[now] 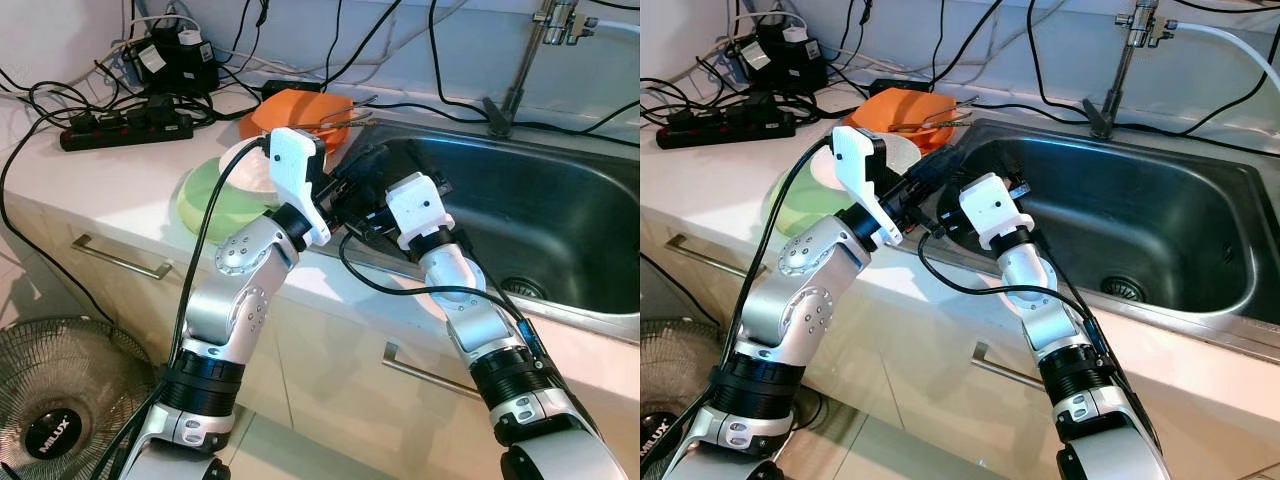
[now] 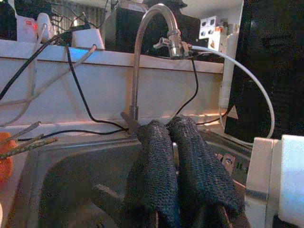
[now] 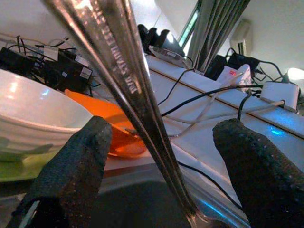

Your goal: Kitchen organization

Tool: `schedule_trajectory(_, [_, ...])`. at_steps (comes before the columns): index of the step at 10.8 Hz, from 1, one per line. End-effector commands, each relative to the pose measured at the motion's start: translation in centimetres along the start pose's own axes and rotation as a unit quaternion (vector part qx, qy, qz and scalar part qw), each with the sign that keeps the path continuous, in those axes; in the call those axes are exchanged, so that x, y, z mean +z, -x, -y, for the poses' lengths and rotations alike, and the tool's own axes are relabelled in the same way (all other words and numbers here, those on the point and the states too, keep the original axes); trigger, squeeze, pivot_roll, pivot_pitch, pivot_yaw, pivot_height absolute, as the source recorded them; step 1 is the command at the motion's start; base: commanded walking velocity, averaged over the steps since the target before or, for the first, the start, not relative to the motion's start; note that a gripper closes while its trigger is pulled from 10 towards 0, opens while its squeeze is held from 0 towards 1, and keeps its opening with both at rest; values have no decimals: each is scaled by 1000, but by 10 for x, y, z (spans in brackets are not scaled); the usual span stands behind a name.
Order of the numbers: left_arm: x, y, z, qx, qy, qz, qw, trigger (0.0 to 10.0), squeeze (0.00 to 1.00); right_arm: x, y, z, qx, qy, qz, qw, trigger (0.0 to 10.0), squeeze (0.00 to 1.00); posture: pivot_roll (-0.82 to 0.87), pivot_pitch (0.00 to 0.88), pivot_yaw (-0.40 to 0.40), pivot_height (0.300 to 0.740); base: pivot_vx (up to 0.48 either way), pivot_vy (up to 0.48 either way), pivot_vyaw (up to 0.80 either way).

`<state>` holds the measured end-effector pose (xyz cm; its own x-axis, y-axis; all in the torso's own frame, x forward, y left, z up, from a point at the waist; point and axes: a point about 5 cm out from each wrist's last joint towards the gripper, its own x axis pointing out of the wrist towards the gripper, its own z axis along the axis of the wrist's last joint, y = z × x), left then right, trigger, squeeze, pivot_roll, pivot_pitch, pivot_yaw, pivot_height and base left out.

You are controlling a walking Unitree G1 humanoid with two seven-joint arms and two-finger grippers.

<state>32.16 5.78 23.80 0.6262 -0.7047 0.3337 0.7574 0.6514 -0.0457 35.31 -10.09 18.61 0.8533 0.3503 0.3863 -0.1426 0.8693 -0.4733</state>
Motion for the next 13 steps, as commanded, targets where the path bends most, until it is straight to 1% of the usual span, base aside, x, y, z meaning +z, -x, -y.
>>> schedule_trajectory(1, [0, 1, 1, -5, -9, -3, 1000, 10000, 0, 9, -7, 3, -3, -2, 17, 1000, 0, 0, 149, 29, 74, 740, 0, 0, 0])
schedule_trajectory(3, [0, 1, 0, -1, -18, -5, 1000, 10000, 0, 9, -7, 4, -3, -1, 17, 1000, 0, 0, 149, 33, 74, 740, 0, 0, 0])
schedule_trajectory(9, [0, 0, -1, 2, -19, -5, 1000, 10000, 0, 11, -7, 5, -2, 0, 18, 1000, 0, 0, 146, 44, 79, 740, 0, 0, 0])
schedule_trajectory(11, [-1, 2, -1, 3, -22, -6, 1000, 10000, 0, 10, -5, 4, -1, 0, 19, 1000, 0, 0, 142, 16, 83, 740, 0, 0, 0])
schedule_trajectory(13, [-1, 2, -1, 3, -22, -6, 1000, 10000, 0, 10, -5, 4, -1, 0, 19, 1000, 0, 0, 142, 16, 83, 740, 0, 0, 0])
